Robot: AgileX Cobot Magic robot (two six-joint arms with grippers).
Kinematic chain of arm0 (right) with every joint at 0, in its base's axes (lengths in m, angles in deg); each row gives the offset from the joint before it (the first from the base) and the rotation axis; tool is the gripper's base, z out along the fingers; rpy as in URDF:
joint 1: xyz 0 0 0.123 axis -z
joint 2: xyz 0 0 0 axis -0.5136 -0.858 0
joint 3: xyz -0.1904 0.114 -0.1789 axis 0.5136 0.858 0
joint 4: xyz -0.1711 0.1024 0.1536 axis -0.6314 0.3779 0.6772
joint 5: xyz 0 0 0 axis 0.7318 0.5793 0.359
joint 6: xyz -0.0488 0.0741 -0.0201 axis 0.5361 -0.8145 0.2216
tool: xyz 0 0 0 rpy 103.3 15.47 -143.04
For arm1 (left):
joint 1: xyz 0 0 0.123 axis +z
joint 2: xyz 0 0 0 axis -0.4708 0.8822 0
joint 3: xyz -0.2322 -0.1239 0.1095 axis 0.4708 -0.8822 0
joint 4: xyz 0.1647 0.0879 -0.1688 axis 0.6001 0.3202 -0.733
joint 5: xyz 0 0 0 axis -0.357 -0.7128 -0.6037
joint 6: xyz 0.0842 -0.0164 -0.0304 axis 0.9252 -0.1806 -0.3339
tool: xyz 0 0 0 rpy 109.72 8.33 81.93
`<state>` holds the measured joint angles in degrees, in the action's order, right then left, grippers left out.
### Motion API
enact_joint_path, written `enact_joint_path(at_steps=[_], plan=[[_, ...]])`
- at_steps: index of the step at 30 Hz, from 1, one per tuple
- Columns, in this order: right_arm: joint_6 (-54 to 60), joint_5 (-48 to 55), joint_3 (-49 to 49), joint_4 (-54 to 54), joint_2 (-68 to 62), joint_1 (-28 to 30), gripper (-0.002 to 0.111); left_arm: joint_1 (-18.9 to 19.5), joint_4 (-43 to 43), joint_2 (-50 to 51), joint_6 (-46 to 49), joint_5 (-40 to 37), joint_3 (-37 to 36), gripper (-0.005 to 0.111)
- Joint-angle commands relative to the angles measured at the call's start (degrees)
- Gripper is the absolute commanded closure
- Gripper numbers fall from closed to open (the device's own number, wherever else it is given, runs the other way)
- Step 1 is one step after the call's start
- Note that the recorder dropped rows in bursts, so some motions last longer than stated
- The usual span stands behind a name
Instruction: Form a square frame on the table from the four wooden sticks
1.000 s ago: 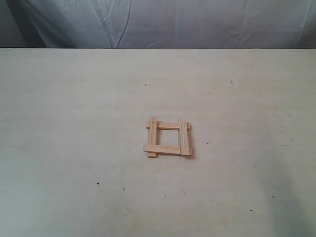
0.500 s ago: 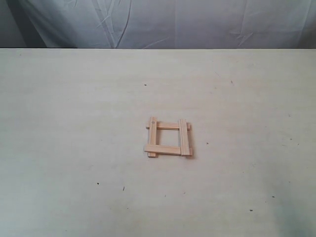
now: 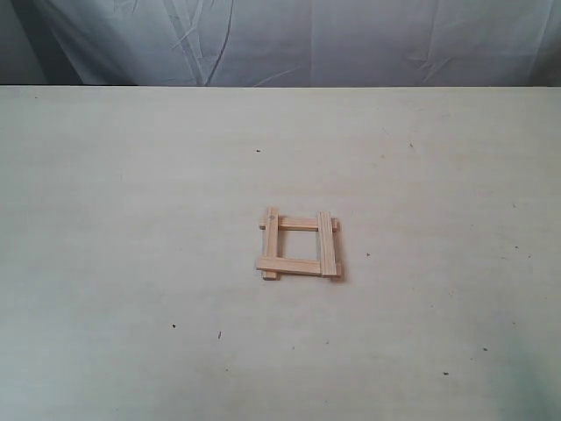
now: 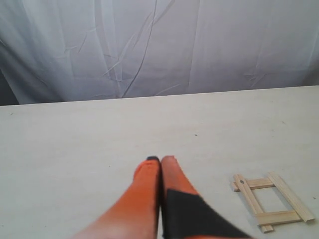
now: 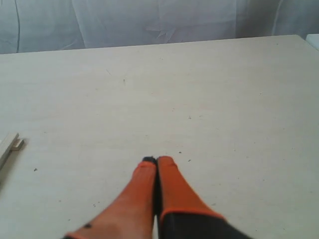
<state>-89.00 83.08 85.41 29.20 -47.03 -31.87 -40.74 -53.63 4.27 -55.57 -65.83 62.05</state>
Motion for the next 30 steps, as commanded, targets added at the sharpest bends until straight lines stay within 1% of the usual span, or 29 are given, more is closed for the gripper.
enact_joint_path(at_steps=[1, 23, 24, 27, 30], plan=[[0.0, -1.8, 0.3, 0.4, 0.4, 0.6, 0.108, 0.1, 0.2, -0.4, -0.1, 0.1, -0.5, 0.107], [0.0, -1.6, 0.3, 0.6, 0.4, 0.6, 0.108, 0.1, 0.7, -1.3, -0.1, -0.7, -0.5, 0.107], [0.0, -1.8, 0.3, 0.6, 0.4, 0.6, 0.108, 0.6, 1.1, -2.0, -0.1, -1.0, -0.5, 0.107], [0.0, -1.8, 0.3, 0.6, 0.4, 0.6, 0.108, 3.9, -0.9, -5.4, -0.1, -3.3, -0.8, 0.107], [0.0, -1.8, 0.3, 0.6, 0.4, 0.6, 0.108, 7.2, -0.8, -9.8, -0.1, -3.1, -3.7, 0.107]])
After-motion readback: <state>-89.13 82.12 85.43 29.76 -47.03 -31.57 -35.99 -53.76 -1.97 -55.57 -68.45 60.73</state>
